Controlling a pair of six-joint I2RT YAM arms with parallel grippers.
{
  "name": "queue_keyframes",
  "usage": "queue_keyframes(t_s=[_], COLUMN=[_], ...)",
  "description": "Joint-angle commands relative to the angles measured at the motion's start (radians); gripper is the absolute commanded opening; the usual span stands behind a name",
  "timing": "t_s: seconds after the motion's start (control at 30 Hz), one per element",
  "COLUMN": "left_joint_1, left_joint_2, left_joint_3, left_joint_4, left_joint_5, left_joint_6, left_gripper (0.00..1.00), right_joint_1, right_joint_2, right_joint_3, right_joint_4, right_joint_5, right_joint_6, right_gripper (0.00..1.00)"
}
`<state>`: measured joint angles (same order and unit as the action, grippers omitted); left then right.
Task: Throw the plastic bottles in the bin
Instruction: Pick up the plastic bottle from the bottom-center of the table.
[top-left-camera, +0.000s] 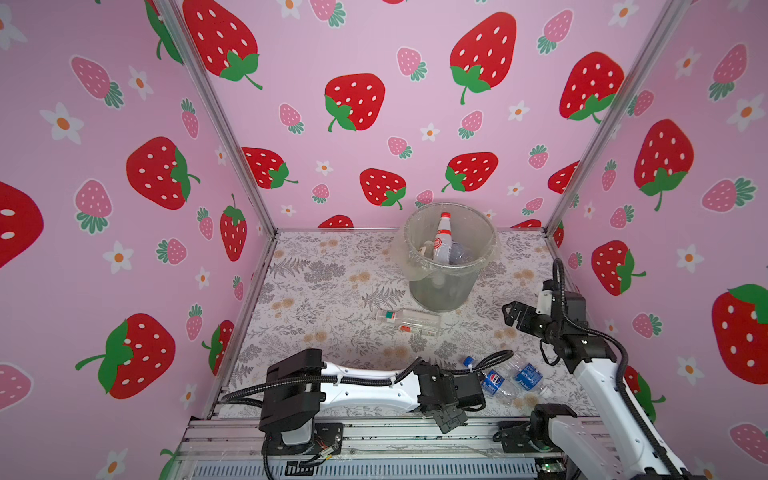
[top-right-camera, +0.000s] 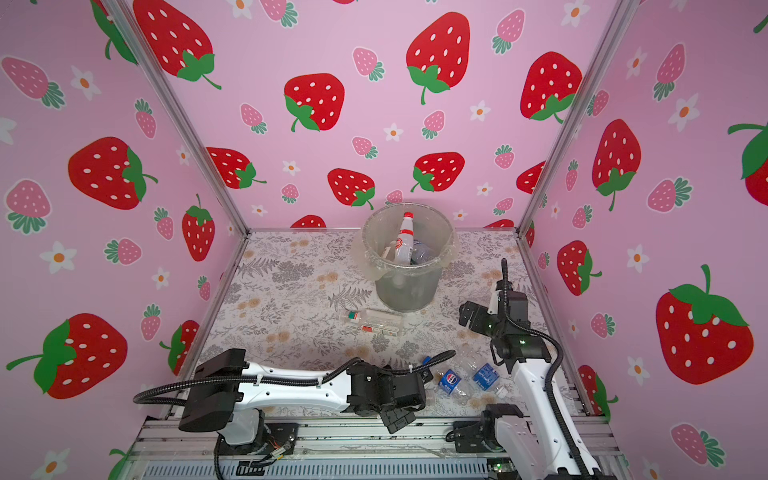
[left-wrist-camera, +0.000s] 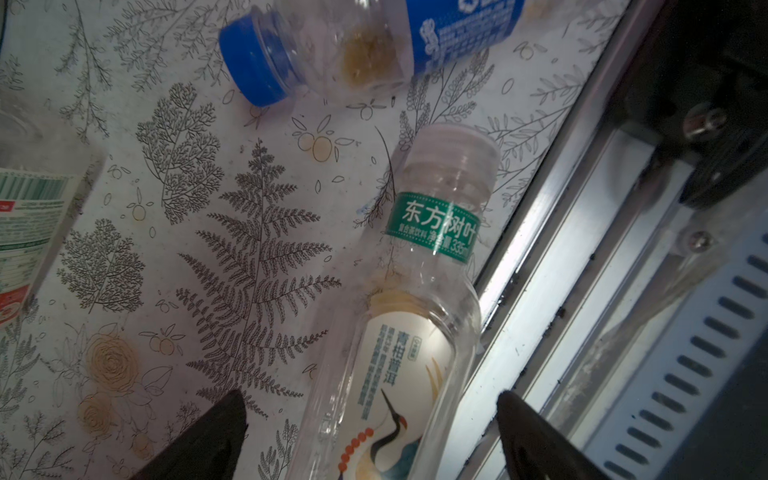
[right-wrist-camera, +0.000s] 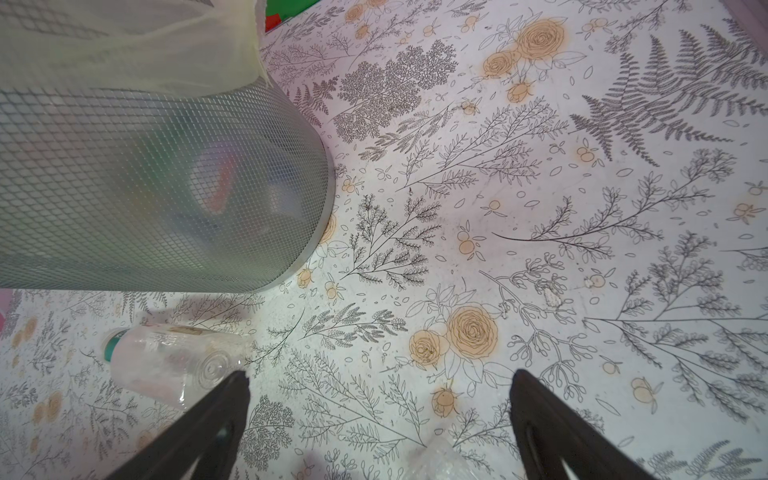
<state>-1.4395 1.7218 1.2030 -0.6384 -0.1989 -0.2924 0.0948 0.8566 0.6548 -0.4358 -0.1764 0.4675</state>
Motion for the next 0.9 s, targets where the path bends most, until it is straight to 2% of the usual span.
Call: queue_keyframes(t_s=[0.0, 0.67, 0.87], left_joint_1=[0.009, 0.041, 0.043], left_joint_2=[0.02, 0.053, 0.035], left_joint_3=[-0.008, -0.034, -0.029], left_joint_4=[0.012, 0.037, 0.008], left_joint_5=[0.021, 0.07, 0.037], left_joint_6=[-0.008, -0.016, -0.013], left_gripper=[0.94, 0.77, 0.67], right_joint_1=[-0.007, -0.007, -0.007], right_joint_2=[-0.013, -0.017, -0.021], right_joint_3=[-0.012, -0.014, -0.015], right_joint_4=[-0.015, -0.011, -0.011], right_joint_5=[0.007, 0.011, 0.011], right_joint_6=[-0.006, -0.007, -0.006], right_gripper=[0.99, 0.99, 0.99])
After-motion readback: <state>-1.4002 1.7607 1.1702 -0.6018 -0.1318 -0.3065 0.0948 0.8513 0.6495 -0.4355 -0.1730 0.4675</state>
